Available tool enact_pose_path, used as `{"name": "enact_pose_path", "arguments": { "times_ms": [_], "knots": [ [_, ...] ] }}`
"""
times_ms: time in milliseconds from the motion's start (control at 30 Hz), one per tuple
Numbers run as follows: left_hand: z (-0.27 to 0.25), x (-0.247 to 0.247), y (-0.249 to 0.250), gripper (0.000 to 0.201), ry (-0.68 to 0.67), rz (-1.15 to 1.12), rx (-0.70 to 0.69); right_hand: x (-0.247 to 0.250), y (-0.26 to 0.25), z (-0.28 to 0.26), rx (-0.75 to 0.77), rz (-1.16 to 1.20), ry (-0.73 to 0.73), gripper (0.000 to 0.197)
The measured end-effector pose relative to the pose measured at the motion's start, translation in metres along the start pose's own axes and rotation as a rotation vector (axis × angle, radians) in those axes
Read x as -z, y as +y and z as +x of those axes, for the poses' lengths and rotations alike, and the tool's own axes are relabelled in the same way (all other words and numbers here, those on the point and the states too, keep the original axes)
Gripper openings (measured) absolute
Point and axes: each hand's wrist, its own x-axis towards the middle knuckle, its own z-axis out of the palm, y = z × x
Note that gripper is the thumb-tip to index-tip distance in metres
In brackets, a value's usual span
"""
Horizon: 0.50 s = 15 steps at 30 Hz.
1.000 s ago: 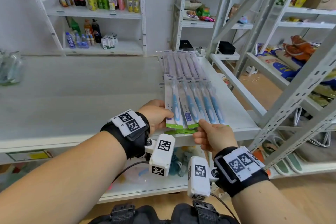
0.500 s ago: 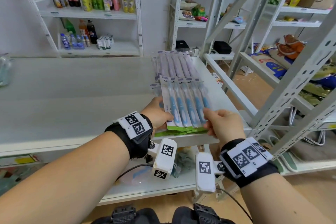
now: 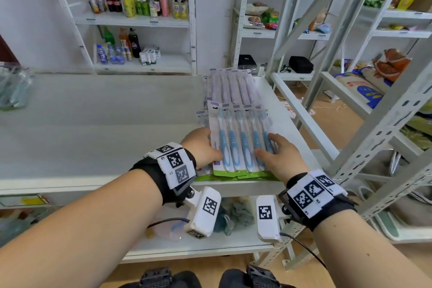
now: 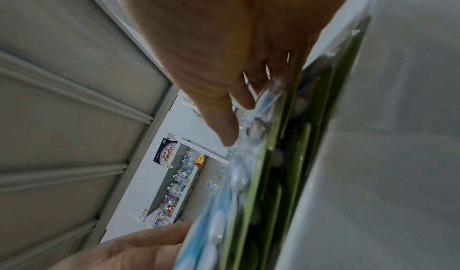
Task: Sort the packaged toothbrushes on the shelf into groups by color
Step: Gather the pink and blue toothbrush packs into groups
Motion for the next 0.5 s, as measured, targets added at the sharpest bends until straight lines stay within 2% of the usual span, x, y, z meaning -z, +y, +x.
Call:
{"name": "enact_pose_path", "arguments": {
  "times_ms": [100, 200, 333, 400, 467, 500],
  "knots": [
    [0.0035, 0.0013, 0.0, 0.026, -0.006, 0.068, 0.009, -0.0013, 0.0025, 0.0029, 0.008, 0.034, -0.019, 0.066],
    [0.006, 0.0015, -0.0019, 0.025, -0.025, 0.089, 0.023, -0.0017, 0.0044, 0.0043, 0.018, 0.044, -0.014, 0.065],
    [0.0084, -0.0004, -0.0029, 0.043, 0.009, 0.122, 0.045, -0.0013, 0.0058, 0.005, 0.054, 0.061, -0.019, 0.045],
    [0.0082, -0.0016, -0.0024, 0.048, 0.033, 0.129, 0.038, -0.0008, 0.0059, 0.0048, 0.053, 0.064, -0.033, 0.05],
    [0.007, -0.003, -0.0006, 0.021, 0.021, 0.146, 0.018, -0.0005, 0.0061, 0.0039, 0.05, 0.059, -0.039, 0.056],
    [0.0069, -0.0037, 0.0001, 0.022, 0.008, 0.15, 0.012, -0.0004, 0.0061, 0.0035, 0.054, 0.061, -0.037, 0.055]
  ]
}}
